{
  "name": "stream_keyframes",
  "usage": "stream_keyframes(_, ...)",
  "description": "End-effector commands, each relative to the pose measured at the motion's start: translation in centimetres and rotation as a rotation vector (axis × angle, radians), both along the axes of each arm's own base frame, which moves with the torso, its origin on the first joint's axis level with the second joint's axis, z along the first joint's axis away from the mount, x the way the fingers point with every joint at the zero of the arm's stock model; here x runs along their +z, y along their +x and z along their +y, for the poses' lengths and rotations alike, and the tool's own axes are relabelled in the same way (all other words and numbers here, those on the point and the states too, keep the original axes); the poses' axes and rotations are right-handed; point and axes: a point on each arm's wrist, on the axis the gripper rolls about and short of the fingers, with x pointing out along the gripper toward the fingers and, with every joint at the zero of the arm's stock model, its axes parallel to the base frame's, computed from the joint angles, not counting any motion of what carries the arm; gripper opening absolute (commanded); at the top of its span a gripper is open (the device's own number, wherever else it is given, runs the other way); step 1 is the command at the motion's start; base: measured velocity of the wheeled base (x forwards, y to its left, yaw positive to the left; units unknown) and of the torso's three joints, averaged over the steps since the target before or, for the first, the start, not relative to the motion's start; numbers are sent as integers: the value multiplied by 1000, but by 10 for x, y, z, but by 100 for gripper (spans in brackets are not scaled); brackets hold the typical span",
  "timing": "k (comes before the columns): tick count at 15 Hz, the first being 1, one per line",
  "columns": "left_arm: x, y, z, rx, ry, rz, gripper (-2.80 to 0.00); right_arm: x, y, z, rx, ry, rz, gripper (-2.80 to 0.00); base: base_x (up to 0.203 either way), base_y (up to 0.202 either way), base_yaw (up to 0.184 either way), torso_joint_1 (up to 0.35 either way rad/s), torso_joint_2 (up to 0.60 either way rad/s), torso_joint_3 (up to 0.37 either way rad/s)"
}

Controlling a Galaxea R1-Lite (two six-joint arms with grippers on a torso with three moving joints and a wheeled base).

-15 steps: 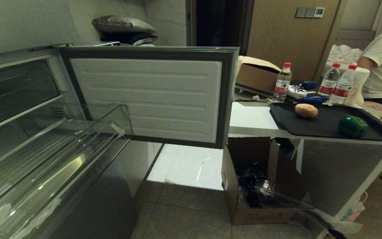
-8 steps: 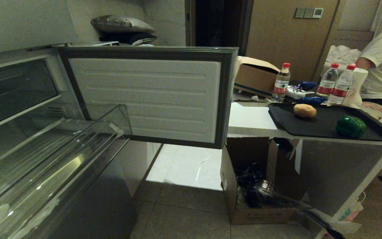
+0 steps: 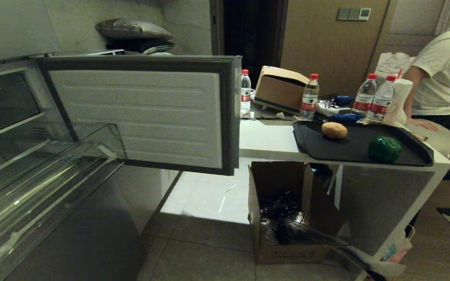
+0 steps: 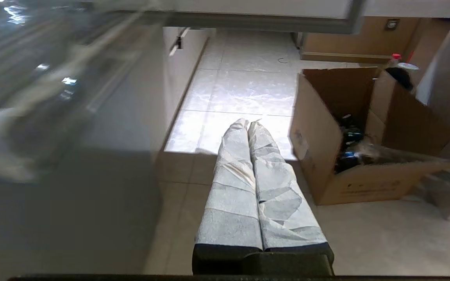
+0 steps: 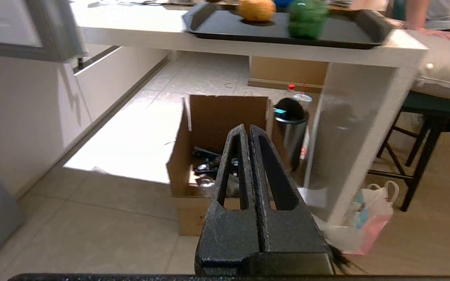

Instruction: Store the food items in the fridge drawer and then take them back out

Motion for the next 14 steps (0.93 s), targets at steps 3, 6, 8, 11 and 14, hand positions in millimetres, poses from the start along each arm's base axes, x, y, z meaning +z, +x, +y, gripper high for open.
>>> stream_keyframes(3, 0, 0, 0, 0, 0, 1, -280, -8, 2, 0, 0, 0, 30, -280, 0, -195, 0, -3, 1, 3)
stream_keyframes(6, 0, 0, 0, 0, 0, 0, -280, -8, 2, 0, 1, -3, 30, -280, 0, -190, 2, 0, 0, 4)
stream_keyframes(8, 0, 0, 0, 0, 0, 2, -280, -8, 2, 0, 1, -3, 30, -280, 0, -103, 1, 1, 5, 2)
stream_keyframes(11, 0, 0, 0, 0, 0, 0, -280, -8, 2, 0, 1, -3, 30, -280, 0, 0, 0, 0, 0, 0)
stream_keyframes(14, 0, 0, 0, 0, 0, 1, -280, -8, 2, 0, 0, 0, 30, -280, 0, 0, 0, 0, 0, 0)
